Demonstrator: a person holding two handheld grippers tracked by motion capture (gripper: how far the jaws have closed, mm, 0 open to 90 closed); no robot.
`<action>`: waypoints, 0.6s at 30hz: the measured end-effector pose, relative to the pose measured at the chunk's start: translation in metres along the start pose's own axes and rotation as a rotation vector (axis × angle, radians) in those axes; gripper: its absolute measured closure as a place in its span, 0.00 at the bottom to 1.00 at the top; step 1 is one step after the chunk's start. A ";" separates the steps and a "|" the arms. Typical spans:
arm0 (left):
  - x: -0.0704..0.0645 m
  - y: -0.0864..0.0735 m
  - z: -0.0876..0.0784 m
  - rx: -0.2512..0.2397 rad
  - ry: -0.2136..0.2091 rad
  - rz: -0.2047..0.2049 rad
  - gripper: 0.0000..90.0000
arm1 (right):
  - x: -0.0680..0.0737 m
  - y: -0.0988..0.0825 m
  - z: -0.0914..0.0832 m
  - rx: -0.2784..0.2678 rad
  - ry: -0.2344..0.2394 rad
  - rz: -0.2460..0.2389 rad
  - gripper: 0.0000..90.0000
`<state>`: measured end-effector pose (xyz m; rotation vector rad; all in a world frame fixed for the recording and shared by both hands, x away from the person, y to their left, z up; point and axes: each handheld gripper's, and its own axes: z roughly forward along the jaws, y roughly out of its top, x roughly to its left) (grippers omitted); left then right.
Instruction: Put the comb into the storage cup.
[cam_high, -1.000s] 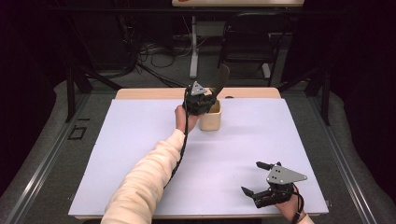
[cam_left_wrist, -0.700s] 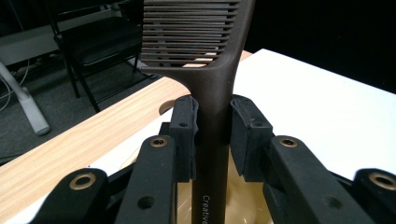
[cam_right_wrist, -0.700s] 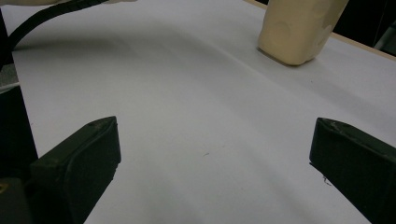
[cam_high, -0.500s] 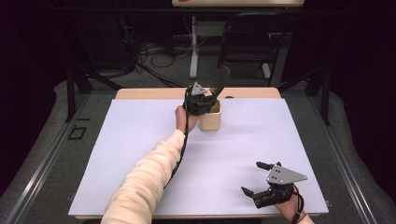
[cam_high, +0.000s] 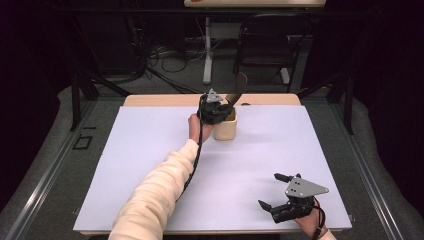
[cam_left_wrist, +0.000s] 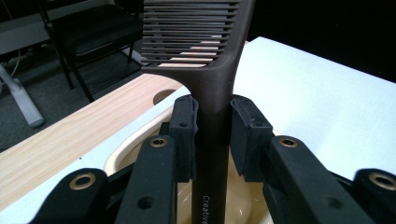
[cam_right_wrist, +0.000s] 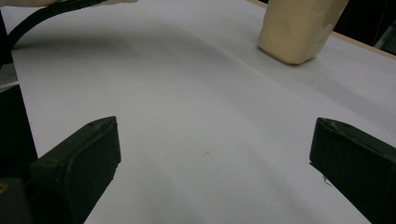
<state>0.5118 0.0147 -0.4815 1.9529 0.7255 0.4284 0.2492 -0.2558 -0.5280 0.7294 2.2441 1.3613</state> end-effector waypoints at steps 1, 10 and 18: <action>0.000 0.000 0.000 0.000 -0.001 0.000 0.80 | 0.000 0.000 0.000 0.000 0.000 0.000 0.02; -0.001 -0.002 0.002 0.014 -0.007 0.000 0.80 | 0.000 0.000 0.000 0.001 0.000 0.000 0.02; 0.000 -0.002 0.003 0.030 -0.020 0.008 0.80 | 0.000 0.000 0.000 0.000 -0.001 -0.001 0.02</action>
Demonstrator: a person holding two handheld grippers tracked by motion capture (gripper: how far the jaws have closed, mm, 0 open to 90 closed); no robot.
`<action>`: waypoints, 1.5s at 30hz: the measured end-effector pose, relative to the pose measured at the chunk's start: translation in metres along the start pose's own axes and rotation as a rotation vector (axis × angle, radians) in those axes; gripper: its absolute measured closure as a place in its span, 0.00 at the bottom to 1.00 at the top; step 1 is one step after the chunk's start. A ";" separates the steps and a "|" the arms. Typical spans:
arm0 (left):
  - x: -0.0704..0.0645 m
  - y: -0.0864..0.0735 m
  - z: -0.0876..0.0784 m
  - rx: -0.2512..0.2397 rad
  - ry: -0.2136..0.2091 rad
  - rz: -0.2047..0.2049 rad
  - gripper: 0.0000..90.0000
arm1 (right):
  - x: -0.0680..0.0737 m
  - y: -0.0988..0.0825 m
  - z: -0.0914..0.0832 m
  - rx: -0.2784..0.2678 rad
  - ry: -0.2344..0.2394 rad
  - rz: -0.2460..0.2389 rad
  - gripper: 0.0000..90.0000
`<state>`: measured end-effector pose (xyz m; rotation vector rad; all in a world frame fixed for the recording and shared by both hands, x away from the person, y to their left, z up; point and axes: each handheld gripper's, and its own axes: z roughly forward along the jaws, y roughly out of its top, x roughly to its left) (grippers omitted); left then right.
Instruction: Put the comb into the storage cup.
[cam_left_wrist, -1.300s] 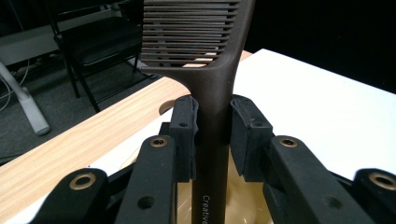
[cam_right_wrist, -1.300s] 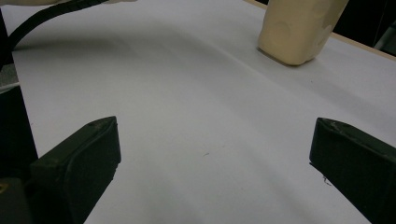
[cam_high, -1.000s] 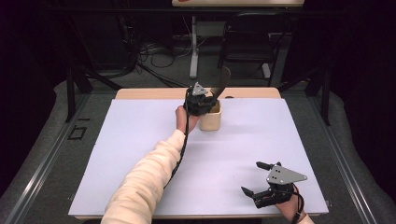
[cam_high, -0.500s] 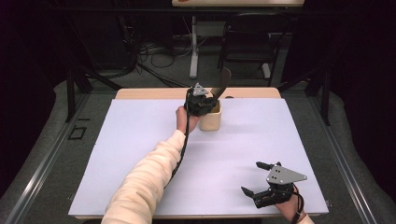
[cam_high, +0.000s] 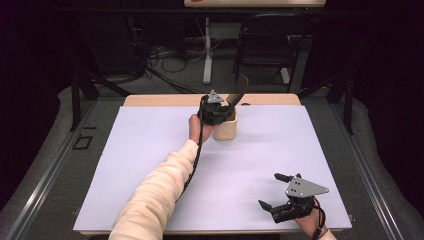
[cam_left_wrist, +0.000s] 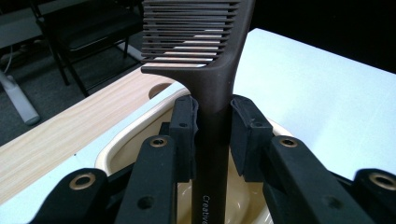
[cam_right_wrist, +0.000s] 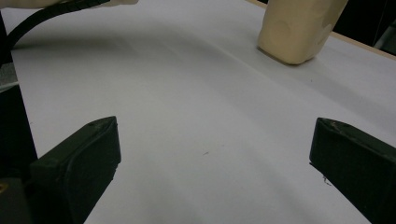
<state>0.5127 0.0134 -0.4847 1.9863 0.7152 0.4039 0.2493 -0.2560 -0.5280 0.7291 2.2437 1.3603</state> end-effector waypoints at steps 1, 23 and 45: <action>0.000 0.000 0.000 0.002 -0.002 -0.001 0.80 | 0.000 0.000 0.000 0.000 0.000 0.001 0.02; -0.005 -0.001 0.005 0.039 0.012 0.029 0.80 | 0.001 0.000 0.000 0.002 0.001 0.003 0.02; -0.004 0.000 -0.003 0.008 0.012 -0.012 0.46 | 0.001 0.000 -0.001 -0.002 0.003 -0.002 0.02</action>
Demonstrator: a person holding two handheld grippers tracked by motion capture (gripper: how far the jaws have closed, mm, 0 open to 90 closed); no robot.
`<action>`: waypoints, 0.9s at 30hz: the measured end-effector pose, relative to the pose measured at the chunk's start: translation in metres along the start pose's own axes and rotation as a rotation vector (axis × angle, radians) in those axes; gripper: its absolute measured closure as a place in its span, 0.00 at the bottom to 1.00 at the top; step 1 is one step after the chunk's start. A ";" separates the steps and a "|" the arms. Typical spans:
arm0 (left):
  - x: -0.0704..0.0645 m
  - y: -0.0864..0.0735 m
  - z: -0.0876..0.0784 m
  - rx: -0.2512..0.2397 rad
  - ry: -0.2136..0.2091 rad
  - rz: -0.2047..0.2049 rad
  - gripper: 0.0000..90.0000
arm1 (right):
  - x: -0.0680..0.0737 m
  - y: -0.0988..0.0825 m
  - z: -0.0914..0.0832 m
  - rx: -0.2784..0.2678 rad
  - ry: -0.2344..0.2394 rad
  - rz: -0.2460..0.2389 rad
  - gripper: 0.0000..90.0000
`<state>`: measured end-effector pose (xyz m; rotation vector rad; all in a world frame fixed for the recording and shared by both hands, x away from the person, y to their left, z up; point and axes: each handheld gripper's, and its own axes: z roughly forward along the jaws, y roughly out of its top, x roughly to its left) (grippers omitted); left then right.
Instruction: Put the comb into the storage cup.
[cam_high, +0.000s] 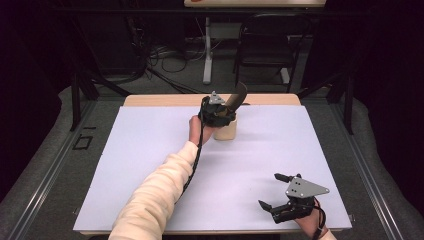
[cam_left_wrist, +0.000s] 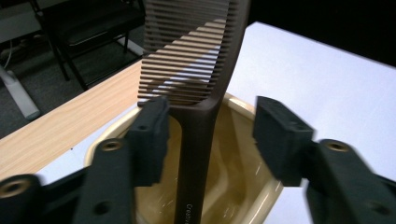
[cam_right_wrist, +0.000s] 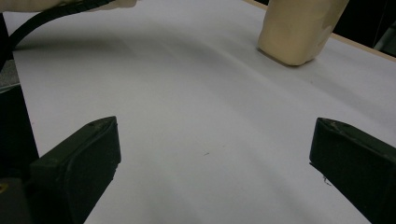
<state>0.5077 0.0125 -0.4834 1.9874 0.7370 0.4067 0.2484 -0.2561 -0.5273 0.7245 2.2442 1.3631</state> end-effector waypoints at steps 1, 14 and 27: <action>0.000 0.001 -0.002 -0.004 -0.008 -0.006 0.43 | 0.000 0.000 0.000 0.001 0.001 0.001 0.02; -0.006 0.017 -0.026 0.038 -0.028 0.033 0.13 | 0.000 0.000 0.001 0.004 -0.001 -0.001 0.02; 0.000 0.017 -0.044 0.093 -0.029 0.021 0.00 | 0.001 0.000 0.001 0.001 0.003 0.000 0.02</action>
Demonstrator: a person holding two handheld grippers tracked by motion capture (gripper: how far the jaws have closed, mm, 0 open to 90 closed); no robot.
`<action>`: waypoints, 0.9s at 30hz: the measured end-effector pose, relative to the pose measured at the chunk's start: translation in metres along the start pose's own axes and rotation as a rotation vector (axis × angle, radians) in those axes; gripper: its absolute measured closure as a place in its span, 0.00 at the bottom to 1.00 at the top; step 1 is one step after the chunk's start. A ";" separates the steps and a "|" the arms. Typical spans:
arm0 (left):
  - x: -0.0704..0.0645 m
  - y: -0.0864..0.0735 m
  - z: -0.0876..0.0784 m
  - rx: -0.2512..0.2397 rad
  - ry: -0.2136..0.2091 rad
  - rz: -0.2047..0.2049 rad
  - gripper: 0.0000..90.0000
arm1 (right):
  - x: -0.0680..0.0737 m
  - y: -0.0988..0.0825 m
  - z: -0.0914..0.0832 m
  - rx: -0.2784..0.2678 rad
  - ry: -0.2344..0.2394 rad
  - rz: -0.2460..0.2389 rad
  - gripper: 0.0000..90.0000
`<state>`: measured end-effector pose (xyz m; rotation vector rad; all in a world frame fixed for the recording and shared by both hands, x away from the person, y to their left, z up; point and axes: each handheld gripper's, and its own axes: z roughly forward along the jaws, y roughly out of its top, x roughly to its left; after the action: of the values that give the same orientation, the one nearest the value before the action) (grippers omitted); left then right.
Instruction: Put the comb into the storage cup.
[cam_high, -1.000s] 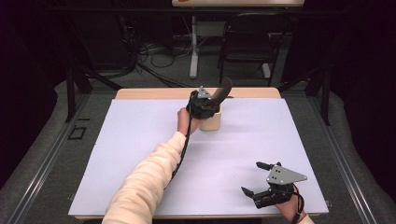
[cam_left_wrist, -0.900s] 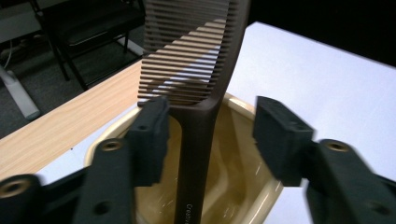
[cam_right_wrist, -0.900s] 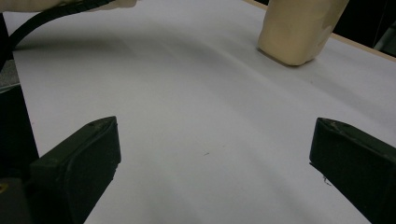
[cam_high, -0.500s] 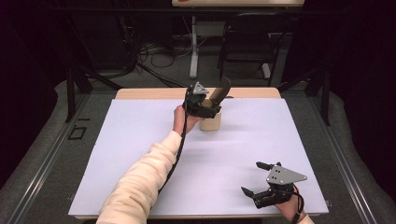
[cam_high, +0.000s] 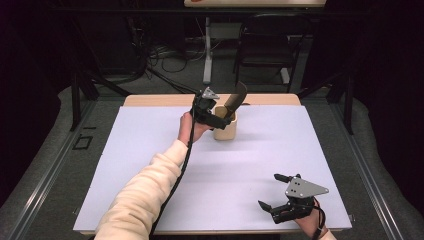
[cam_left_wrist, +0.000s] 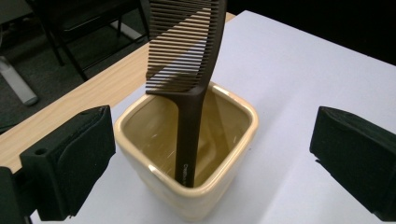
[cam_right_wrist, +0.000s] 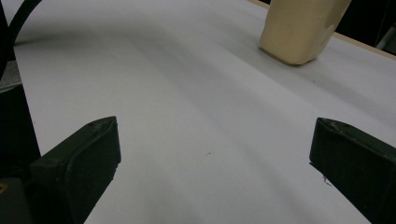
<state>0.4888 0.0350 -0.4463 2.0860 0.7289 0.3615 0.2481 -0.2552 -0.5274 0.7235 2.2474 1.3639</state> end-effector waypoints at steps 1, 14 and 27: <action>0.000 -0.001 -0.002 -0.003 0.008 -0.002 0.00 | 0.000 0.000 0.000 0.000 0.000 0.000 0.02; -0.007 -0.015 -0.039 -0.026 0.017 -0.005 0.00 | 0.000 0.000 0.001 0.007 0.003 0.010 0.02; -0.015 -0.039 -0.066 -0.047 0.039 0.002 0.00 | 0.000 0.000 0.001 0.011 0.003 0.005 0.02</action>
<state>0.4299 0.0862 -0.4399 2.0405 0.7343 0.4171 0.2492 -0.2546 -0.5283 0.7319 2.2582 1.3569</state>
